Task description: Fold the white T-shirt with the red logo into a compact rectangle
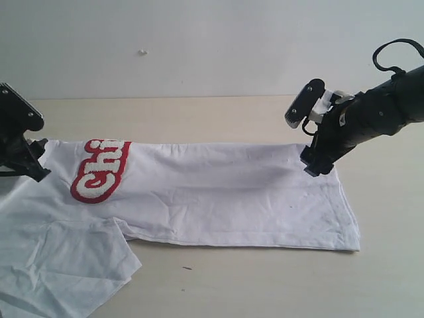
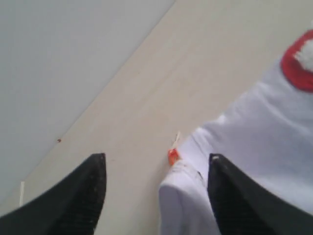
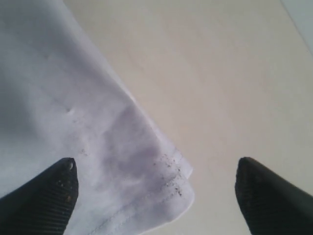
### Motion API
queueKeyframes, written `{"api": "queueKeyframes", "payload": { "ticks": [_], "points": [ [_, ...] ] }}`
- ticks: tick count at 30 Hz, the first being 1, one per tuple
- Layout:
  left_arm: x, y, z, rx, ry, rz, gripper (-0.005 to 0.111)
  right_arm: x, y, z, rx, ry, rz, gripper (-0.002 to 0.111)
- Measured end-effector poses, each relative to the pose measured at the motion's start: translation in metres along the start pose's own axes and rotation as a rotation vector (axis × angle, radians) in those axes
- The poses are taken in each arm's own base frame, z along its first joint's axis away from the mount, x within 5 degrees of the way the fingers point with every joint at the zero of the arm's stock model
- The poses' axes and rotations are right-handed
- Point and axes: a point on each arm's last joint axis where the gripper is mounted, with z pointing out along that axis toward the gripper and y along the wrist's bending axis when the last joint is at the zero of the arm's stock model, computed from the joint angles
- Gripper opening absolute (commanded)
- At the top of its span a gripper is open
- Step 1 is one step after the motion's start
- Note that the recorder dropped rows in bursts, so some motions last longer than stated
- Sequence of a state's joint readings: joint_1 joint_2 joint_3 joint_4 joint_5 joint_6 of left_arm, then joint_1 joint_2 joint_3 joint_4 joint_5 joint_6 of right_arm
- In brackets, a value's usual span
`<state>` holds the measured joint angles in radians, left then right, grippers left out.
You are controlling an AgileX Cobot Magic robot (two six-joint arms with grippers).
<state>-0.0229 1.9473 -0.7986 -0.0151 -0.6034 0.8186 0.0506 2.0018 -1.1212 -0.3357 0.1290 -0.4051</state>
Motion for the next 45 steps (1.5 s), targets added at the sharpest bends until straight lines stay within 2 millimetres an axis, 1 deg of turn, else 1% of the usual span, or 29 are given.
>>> {"api": "queueKeyframes", "payload": {
  "ticks": [2, 5, 7, 10, 13, 14, 16, 18, 20, 22, 23, 26, 27, 31, 33, 39, 42, 45],
  "points": [
    [-0.003, 0.008, 0.0, -0.096, -0.036, -0.041, 0.058, 0.0, 0.0, 0.0, -0.002, -0.001, 0.02, 0.083],
    [-0.005, 0.023, -0.002, -0.256, -0.075, -0.123, 0.045, 0.0, 0.001, 0.0, -0.008, -0.004, 0.079, 0.083],
    [-0.005, 0.029, -0.004, -0.316, -0.08, -0.151, 0.035, -0.001, 0.001, 0.0, -0.01, -0.006, 0.098, 0.083],
    [-0.005, 0.032, -0.005, -0.354, -0.085, -0.166, 0.021, -0.001, 0.001, 0.0, -0.009, -0.013, 0.118, 0.083],
    [-0.006, 0.032, -0.005, -0.358, -0.089, -0.177, 0.002, -0.002, 0.001, 0.0, -0.007, -0.019, 0.124, 0.083],
    [-0.007, 0.03, -0.005, -0.348, -0.088, -0.191, 0.0, -0.003, 0.0, -0.001, -0.004, -0.023, 0.125, 0.083],
    [-0.013, 0.021, -0.004, -0.296, -0.103, -0.216, 0.0, -0.007, -0.004, -0.003, 0.006, -0.039, 0.134, 0.083],
    [-0.021, 0.008, -0.002, -0.19, -0.139, -0.203, 0.0, -0.013, -0.009, -0.009, 0.023, -0.064, 0.151, 0.081],
    [-0.031, -0.008, -0.001, -0.061, -0.173, -0.184, 0.0, -0.018, -0.014, -0.016, 0.037, -0.09, 0.18, 0.069],
    [-0.035, -0.019, 0.001, 0.031, -0.164, -0.171, 0.0, -0.021, -0.017, -0.022, 0.042, -0.102, 0.209, 0.047],
    [-0.034, -0.022, 0.004, 0.065, -0.137, -0.175, 0.0, -0.022, -0.018, -0.025, 0.042, -0.105, 0.22, 0.038],
    [-0.024, -0.023, 0.011, 0.128, -0.02, -0.199, 0.0, -0.024, -0.014, -0.026, 0.023, -0.097, 0.248, 0.005],
    [-0.02, -0.021, 0.012, 0.139, 0.013, -0.206, 0.0, -0.026, -0.011, -0.026, 0.011, -0.096, 0.266, 0.0],
    [-0.001, -0.007, 0.015, 0.144, 0.119, -0.248, 0.0, -0.035, 0.008, -0.025, -0.048, -0.078, 0.282, 0.0],
    [0.009, 0.001, 0.016, 0.124, 0.145, -0.273, 0.0, -0.035, 0.018, -0.021, -0.085, -0.039, 0.272, 0.0],
    [0.035, 0.015, 0.019, 0.077, 0.192, -0.32, 0.0, -0.017, 0.038, 0.006, -0.172, 0.097, 0.263, 0.0],
    [0.041, 0.017, 0.022, 0.046, 0.174, -0.329, 0.0, -0.01, 0.045, 0.017, -0.192, 0.131, 0.255, 0.0],
    [0.043, 0.017, 0.027, 0.008, 0.129, -0.328, 0.0, -0.01, 0.045, 0.021, -0.187, 0.122, 0.258, 0.0]
  ]
}}
